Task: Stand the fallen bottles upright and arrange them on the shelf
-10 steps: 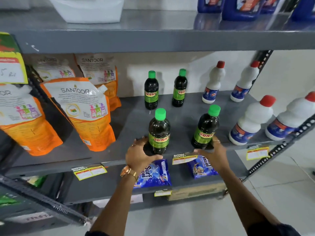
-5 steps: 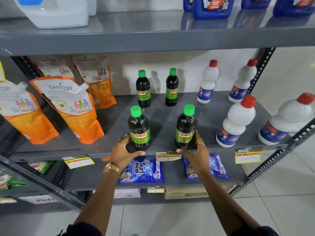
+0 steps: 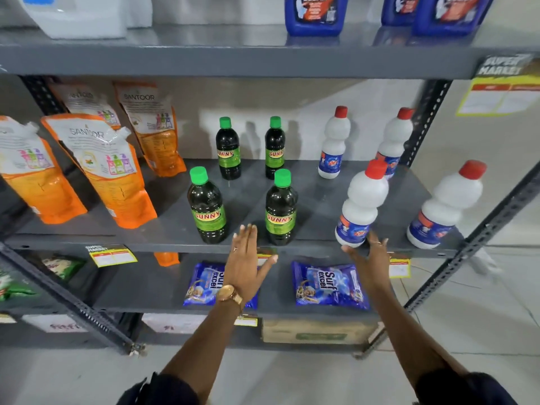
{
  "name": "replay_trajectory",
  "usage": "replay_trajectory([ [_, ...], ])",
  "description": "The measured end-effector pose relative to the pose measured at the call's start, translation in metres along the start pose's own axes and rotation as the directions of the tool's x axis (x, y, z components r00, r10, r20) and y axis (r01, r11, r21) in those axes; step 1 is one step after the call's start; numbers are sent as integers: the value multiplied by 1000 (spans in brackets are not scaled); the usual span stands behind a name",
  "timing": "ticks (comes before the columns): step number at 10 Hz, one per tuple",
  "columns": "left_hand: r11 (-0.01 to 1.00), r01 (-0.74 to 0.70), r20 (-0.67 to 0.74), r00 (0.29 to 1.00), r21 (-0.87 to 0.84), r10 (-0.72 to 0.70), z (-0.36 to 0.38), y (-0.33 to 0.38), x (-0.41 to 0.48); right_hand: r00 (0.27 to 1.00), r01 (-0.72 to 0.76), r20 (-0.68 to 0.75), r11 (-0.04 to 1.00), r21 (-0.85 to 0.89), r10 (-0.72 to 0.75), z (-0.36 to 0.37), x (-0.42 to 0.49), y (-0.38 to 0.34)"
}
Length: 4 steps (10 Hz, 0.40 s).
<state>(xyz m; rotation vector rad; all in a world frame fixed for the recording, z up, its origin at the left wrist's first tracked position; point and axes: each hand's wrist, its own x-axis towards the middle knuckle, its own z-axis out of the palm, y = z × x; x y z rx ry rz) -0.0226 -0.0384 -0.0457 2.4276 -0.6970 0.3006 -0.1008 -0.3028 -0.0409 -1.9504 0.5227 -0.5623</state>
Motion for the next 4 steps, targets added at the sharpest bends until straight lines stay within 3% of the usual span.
replay_trajectory([
  [2,986,65,118,989,151,-84,12,-7,15,1000,-6,-27,1000,-26,5,-1,-1,-2],
  [4,983,27,179,982,181,-59,3,-5,20,1000,15,-3,998,-61,-15,-2,-1,-4],
])
